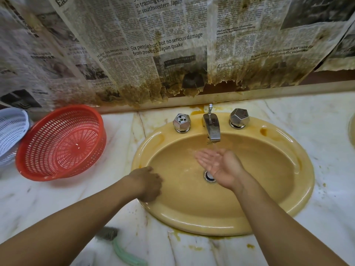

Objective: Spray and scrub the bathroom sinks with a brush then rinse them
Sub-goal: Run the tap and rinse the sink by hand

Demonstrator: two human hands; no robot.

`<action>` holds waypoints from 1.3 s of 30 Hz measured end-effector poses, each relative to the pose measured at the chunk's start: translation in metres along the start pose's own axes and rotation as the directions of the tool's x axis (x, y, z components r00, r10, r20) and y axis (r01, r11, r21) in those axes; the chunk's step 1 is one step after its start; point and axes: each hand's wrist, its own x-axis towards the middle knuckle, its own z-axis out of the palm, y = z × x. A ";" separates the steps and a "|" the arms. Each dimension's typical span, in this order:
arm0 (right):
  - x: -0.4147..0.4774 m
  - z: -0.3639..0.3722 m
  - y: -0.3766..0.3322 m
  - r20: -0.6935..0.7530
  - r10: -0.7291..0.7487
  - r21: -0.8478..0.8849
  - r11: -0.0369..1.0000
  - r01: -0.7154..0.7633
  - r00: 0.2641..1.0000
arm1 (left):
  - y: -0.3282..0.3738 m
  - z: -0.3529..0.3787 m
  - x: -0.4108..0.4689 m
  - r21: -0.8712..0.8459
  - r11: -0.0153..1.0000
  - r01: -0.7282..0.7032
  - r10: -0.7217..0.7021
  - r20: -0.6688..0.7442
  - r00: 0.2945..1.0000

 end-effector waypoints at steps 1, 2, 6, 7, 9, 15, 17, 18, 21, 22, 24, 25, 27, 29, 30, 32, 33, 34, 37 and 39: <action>-0.003 0.010 0.007 0.048 0.027 -0.071 0.997 -0.023 0.998 | 0.001 0.004 0.006 0.063 0.998 -0.031 0.033 -0.039 0.999; -0.006 0.018 0.014 0.090 0.057 -0.143 0.989 -0.044 0.994 | 0.002 0.008 0.010 0.088 0.995 -0.049 0.054 -0.056 0.997; -0.011 0.021 0.024 0.107 0.108 -0.299 0.952 -0.072 0.988 | 0.008 0.013 0.012 -0.075 0.997 -0.033 0.026 -0.102 0.994; -0.009 0.014 0.022 0.071 0.087 -0.281 0.958 -0.064 0.994 | 0.011 0.012 0.008 -0.120 0.992 -0.039 0.032 -0.057 0.998; -0.001 -0.005 0.014 -0.027 0.028 -0.179 0.983 -0.033 0.999 | 0.021 0.006 0.000 -0.246 0.966 -0.082 0.108 0.095 0.990; 0.005 -0.042 -0.017 -0.124 -0.021 0.136 0.990 0.038 0.992 | 0.008 -0.006 0.001 -0.346 0.937 -0.057 0.107 0.129 0.986; 0.005 -0.044 -0.021 -0.118 -0.023 0.150 0.988 0.041 0.993 | 0.006 0.007 0.006 -0.232 0.972 0.025 0.000 0.106 0.994; 0.005 -0.044 -0.022 -0.114 -0.023 0.145 0.989 0.040 0.993 | 0.009 0.012 0.007 -0.219 0.974 0.052 -0.031 0.097 0.995; 0.006 -0.043 -0.024 -0.080 -0.015 0.162 0.986 0.028 0.997 | 0.019 -0.002 0.006 -0.296 0.955 -0.024 0.077 0.168 0.983; 0.005 -0.042 -0.024 -0.078 -0.013 0.165 0.986 0.025 0.997 | 0.019 -0.007 0.007 -0.366 0.927 -0.079 0.161 0.199 0.967; 0.003 -0.038 -0.023 -0.062 -0.001 0.171 0.985 0.012 0.998 | 0.018 -0.010 0.008 -0.492 0.867 -0.081 0.213 0.220 0.952; 0.002 -0.037 -0.022 -0.049 0.001 0.178 0.984 0.008 0.999 | 0.016 -0.006 0.012 -0.420 0.903 -0.091 0.197 0.216 0.956; 0.001 -0.035 -0.021 -0.037 0.000 0.185 0.983 0.007 0.999 | 0.016 0.010 0.017 -0.253 0.967 -0.032 0.069 0.140 0.988; -0.003 -0.030 -0.021 -0.015 0.004 0.182 0.983 -0.001 1.000 | 0.022 0.016 0.013 -0.211 0.976 -0.048 0.059 0.047 0.997; -0.007 -0.027 -0.019 -0.002 -0.002 0.140 0.990 0.002 1.000 | 0.027 0.015 0.011 -0.225 0.973 -0.042 0.050 0.033 0.998; -0.016 -0.017 -0.014 0.029 -0.017 -0.058 0.998 0.019 0.999 | 0.039 0.009 0.004 -0.290 0.954 -0.075 0.096 0.058 0.994; -0.024 -0.010 -0.009 0.058 -0.015 -0.188 0.982 0.026 0.998 | 0.046 0.005 0.000 -0.373 0.922 -0.102 0.139 0.074 0.987; -0.034 -0.004 -0.004 0.093 0.008 -0.317 0.948 0.023 0.996 | 0.051 0.002 -0.003 -0.456 0.879 -0.136 0.199 0.093 0.976; -0.056 -0.001 0.004 0.173 0.110 -0.623 0.782 0.022 0.979 | 0.051 -0.003 -0.014 -0.657 0.736 -0.164 0.298 0.097 0.950; -0.056 -0.009 0.000 0.137 0.081 -0.682 0.731 0.035 0.987 | 0.042 0.005 -0.015 -0.662 0.733 -0.157 0.279 0.082 0.957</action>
